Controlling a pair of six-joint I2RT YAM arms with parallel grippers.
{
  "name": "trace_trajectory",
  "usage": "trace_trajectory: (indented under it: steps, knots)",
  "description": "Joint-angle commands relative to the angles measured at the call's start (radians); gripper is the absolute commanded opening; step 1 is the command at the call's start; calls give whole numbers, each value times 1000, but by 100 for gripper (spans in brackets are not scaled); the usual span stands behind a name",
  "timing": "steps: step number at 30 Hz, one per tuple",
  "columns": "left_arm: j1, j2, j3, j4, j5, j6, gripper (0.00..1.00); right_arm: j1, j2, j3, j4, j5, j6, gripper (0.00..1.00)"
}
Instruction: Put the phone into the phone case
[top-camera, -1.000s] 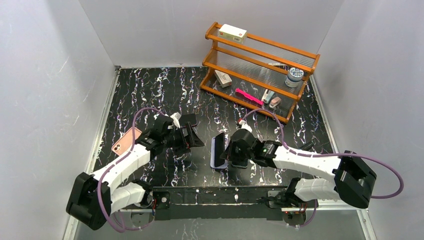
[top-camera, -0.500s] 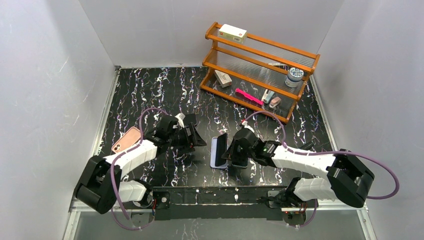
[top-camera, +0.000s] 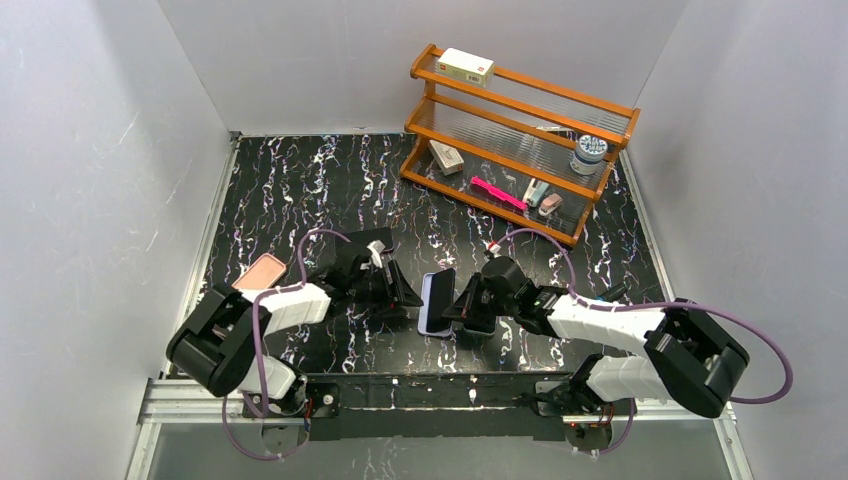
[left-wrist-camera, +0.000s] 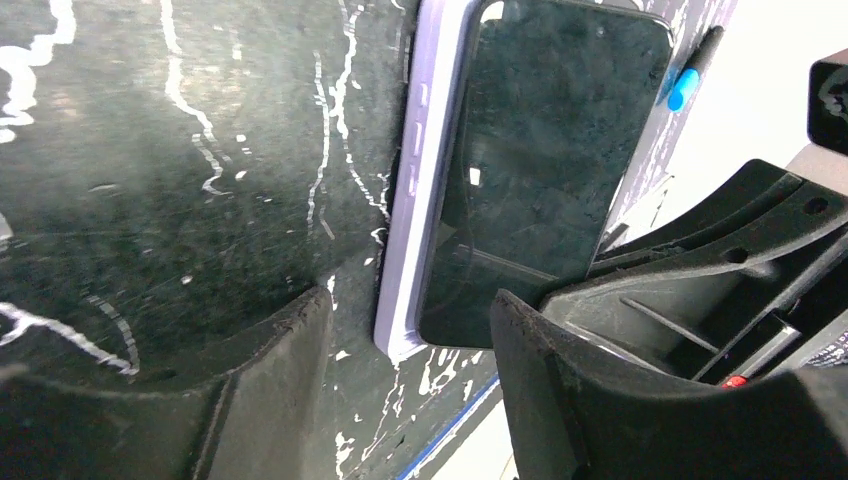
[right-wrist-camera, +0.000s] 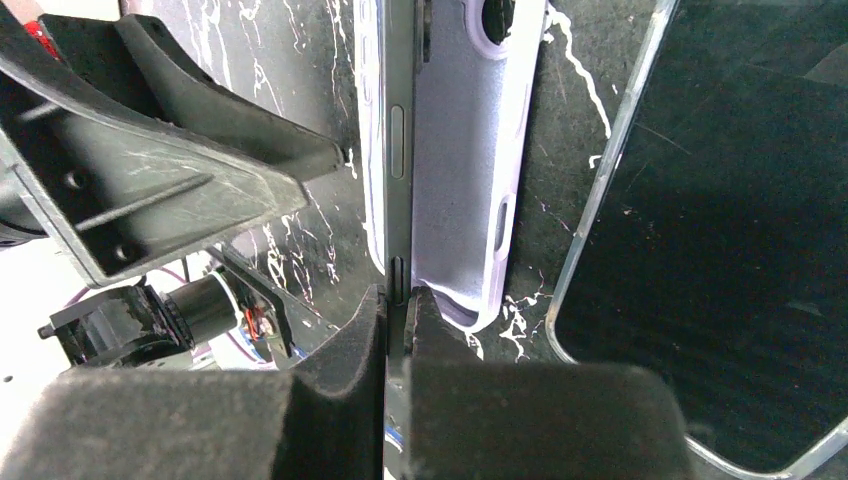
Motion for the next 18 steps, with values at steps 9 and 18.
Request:
trace_trajectory:
  steps: [9, 18]
  knots:
    - [-83, 78, -22, 198, 20, -11, 52, -22, 84, -23, 132, -112, -26, 1]
    - [-114, -2, -85, 228, -17, -25, 48, -22, 217, -6, 218, -217, -58, 1]
